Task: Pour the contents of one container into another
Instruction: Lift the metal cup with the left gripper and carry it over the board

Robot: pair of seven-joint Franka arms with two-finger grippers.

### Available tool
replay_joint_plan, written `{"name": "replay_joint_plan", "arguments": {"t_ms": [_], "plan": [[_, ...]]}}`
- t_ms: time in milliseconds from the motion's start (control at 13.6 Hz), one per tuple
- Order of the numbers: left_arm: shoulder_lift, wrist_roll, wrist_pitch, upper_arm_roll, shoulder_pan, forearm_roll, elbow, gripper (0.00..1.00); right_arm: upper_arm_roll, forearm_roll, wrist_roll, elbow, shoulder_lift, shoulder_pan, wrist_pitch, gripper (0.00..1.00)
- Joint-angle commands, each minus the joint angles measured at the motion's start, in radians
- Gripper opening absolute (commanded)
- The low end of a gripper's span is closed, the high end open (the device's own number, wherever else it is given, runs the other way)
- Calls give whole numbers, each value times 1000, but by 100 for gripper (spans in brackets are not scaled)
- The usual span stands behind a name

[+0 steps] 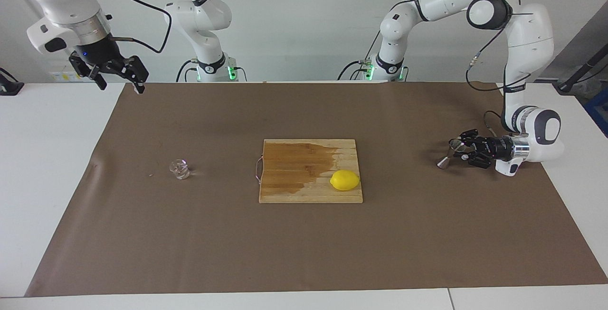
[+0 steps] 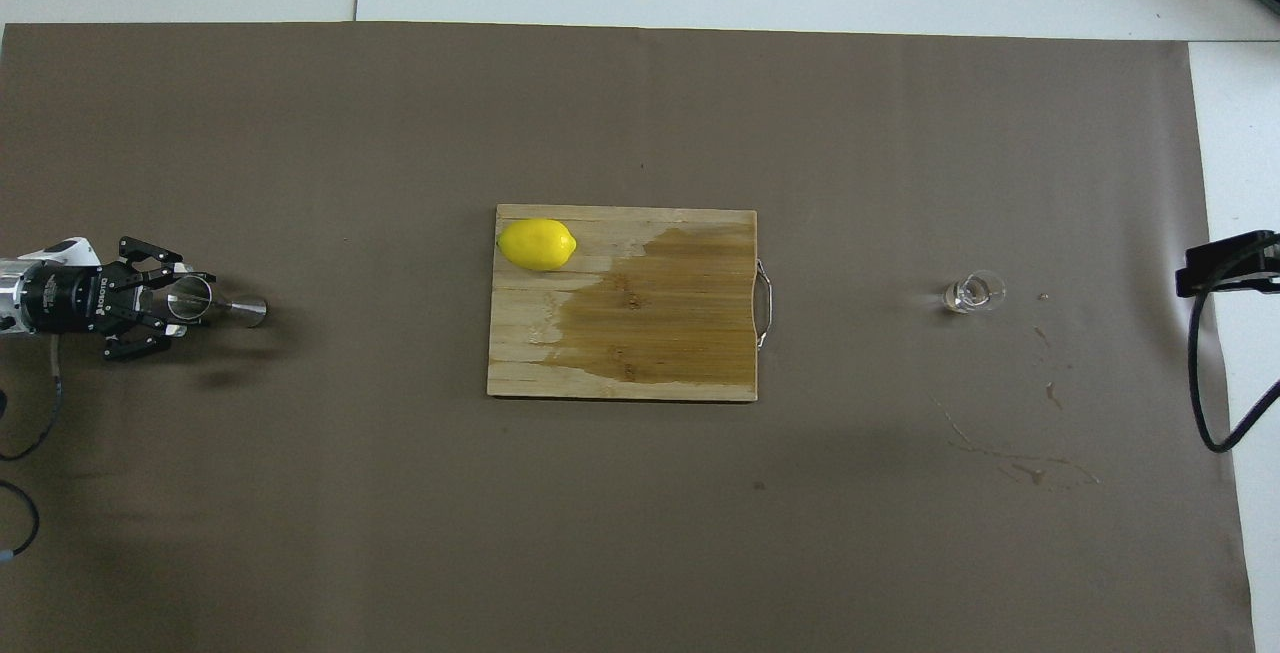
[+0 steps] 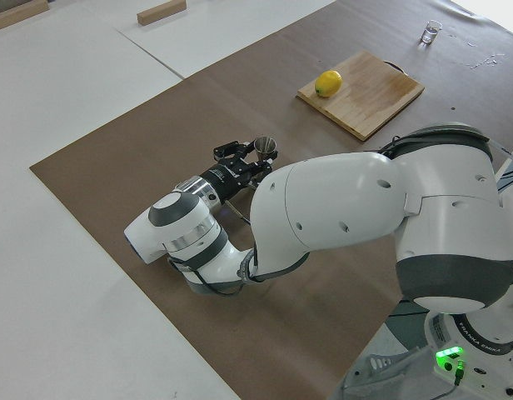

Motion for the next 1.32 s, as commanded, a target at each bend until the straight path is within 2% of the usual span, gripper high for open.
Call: {"name": "replay_joint_plan", "arguments": {"t_ms": [0, 220, 441, 808, 1248], "plan": [[-49, -54, 12, 2, -15, -27, -14, 35, -9, 11, -12, -8, -1, 3, 15, 100], [-115, -66, 30, -14, -41, -59, -46, 35, -9, 11, -15, -8, -1, 1, 14, 100], [-189, -68, 78, -14, -104, -136, -127, 35, -9, 10, -35, -8, 0, -3, 14, 100], [-270, -47, 121, -14, -225, -275, -245, 35, -15, 10, -72, -8, 2, -9, 15, 100], [-423, -16, 232, -9, -373, -442, -388, 35, -18, 10, -90, -8, 4, -14, 17, 100]]}}
